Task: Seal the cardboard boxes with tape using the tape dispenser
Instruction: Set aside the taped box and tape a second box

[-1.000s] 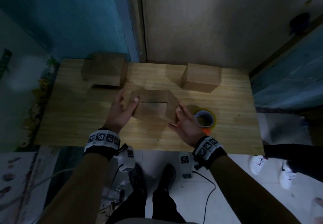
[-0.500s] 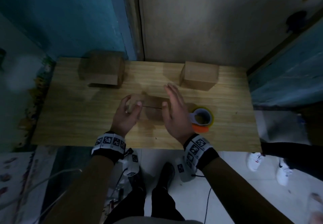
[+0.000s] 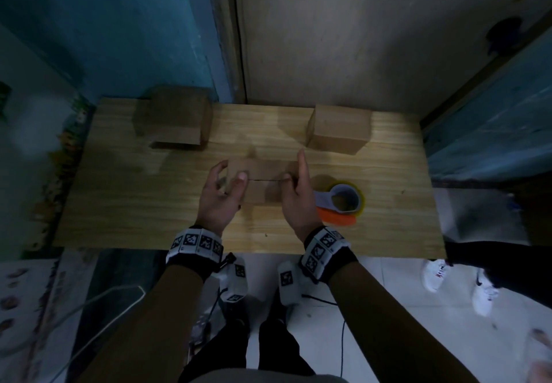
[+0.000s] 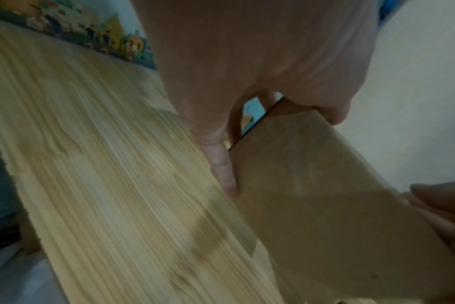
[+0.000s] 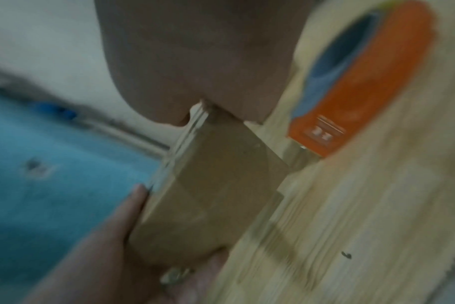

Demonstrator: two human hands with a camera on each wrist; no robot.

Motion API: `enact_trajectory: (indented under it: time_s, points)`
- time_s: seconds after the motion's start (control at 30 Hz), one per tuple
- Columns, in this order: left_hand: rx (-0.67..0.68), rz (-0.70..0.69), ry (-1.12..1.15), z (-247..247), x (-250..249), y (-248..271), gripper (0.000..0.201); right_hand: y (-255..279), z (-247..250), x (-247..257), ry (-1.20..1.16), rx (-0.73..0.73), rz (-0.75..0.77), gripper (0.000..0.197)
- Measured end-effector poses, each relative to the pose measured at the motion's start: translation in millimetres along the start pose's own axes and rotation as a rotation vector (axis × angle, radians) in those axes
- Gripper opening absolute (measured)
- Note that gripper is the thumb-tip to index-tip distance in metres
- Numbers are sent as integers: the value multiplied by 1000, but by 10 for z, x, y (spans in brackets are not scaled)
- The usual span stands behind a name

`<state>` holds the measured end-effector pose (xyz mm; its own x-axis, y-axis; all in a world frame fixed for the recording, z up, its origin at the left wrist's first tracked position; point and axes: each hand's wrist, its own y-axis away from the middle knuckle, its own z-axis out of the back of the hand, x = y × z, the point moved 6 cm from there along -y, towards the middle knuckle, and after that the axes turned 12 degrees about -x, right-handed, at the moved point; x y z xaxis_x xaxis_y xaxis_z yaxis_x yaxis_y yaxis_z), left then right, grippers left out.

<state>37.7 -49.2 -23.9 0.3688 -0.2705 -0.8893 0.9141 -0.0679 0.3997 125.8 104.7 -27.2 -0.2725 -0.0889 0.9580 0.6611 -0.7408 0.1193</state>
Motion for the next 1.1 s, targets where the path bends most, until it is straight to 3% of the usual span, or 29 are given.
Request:
enact_trajectory:
  time_s: [0.2, 0.33, 0.5, 0.57, 0.67, 0.73, 0.8, 0.9, 1.03, 1.1]
  points:
    - [13, 66, -1, 11, 176, 13, 41, 43, -3, -183, -167, 36, -303, 60]
    - [32, 85, -47, 26, 351, -11, 40, 83, -12, -343, -56, 45, -276, 59]
    - [-8, 141, -74, 114, 613, -60, 87, 180, -96, -376, -25, 70, -267, 56]
    - [-131, 10, -172, 225, 540, -69, 94, 183, -137, -359, -17, 75, -272, 56]
    - [-304, -350, -377, 353, 252, 39, 81, 202, -181, -349, 30, 51, -239, 57]
    - [-265, -609, -513, 235, 91, 149, 66, 229, -185, -338, 36, 38, -221, 57]
    - [-153, -753, -624, 19, 110, 214, 58, 231, -178, -325, 53, 38, -184, 56]
    - [-37, -669, -674, -146, 306, 163, 62, 209, -186, -365, 94, 47, -155, 58]
    - [-56, -409, -485, -85, 443, 21, 67, 223, -192, -422, 80, 46, -168, 58]
    - [-58, -344, -418, -47, 440, -5, 66, 218, -190, -423, 82, 49, -168, 57]
